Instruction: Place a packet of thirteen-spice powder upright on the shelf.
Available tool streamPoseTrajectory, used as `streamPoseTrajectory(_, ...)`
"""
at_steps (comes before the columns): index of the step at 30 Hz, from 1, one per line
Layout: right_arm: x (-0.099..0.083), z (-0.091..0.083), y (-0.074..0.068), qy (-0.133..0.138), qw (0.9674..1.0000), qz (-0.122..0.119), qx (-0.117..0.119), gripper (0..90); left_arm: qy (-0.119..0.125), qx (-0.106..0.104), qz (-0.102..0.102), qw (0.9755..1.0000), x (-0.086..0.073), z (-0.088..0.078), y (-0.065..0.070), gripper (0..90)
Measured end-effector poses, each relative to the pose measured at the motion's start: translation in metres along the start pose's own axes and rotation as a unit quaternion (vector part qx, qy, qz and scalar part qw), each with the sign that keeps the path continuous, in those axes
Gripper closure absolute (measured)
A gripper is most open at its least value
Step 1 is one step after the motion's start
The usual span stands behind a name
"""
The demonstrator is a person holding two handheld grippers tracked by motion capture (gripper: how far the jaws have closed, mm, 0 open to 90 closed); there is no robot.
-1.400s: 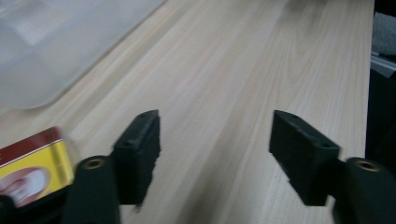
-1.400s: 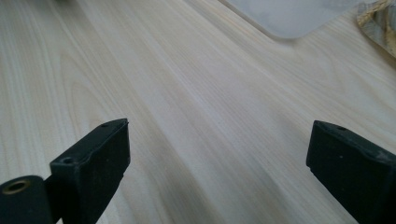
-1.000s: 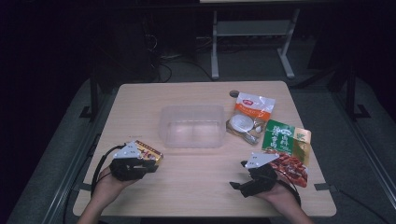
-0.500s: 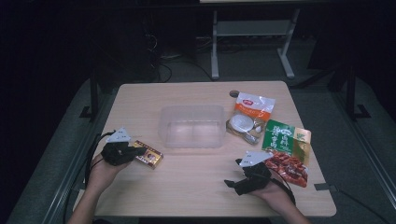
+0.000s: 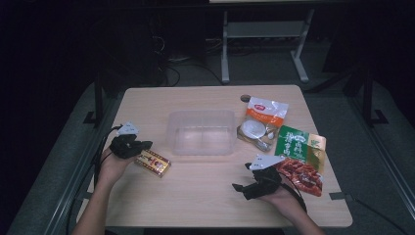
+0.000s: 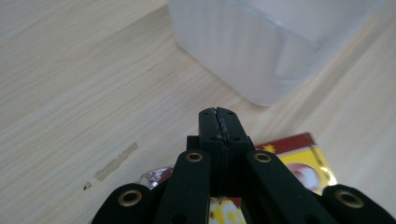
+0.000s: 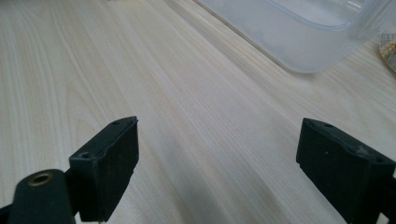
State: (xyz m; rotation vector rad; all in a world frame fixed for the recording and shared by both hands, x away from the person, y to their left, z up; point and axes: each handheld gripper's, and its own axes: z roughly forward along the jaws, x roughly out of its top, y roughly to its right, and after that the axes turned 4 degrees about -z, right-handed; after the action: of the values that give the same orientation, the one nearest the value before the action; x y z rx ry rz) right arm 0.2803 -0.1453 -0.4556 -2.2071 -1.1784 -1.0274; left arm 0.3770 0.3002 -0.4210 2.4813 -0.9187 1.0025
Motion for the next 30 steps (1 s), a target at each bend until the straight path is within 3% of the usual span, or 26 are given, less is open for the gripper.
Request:
streamPoseTrajectory(9,-0.002,-0.003,-0.001,0.006,1.0,-0.002,0.005,12.7,-0.002,0.018,-0.026,0.9995,-0.006,0.017,-0.023,89.6)
streamPoseTrajectory(14,-0.003,-0.003,-0.001,0.004,1.0,-0.004,0.007,12.7,-0.025,0.024,-0.031,0.9989,-0.014,0.02,-0.033,89.6)
streamPoseTrajectory(21,-0.004,-0.004,-0.001,0.002,1.0,-0.004,0.006,12.7,-0.029,0.022,-0.032,0.9989,-0.016,0.017,-0.034,89.6)
streamPoseTrajectory(25,-0.004,-0.004,-0.002,-0.001,1.0,-0.005,0.006,12.8,-0.04,0.017,-0.02,0.9988,-0.017,0.015,-0.032,89.6)
streamPoseTrajectory(30,-0.005,-0.004,-0.001,-0.001,0.9999,-0.013,0.005,12.8,-0.047,0.005,-0.02,0.9987,-0.025,0.005,-0.03,89.6)
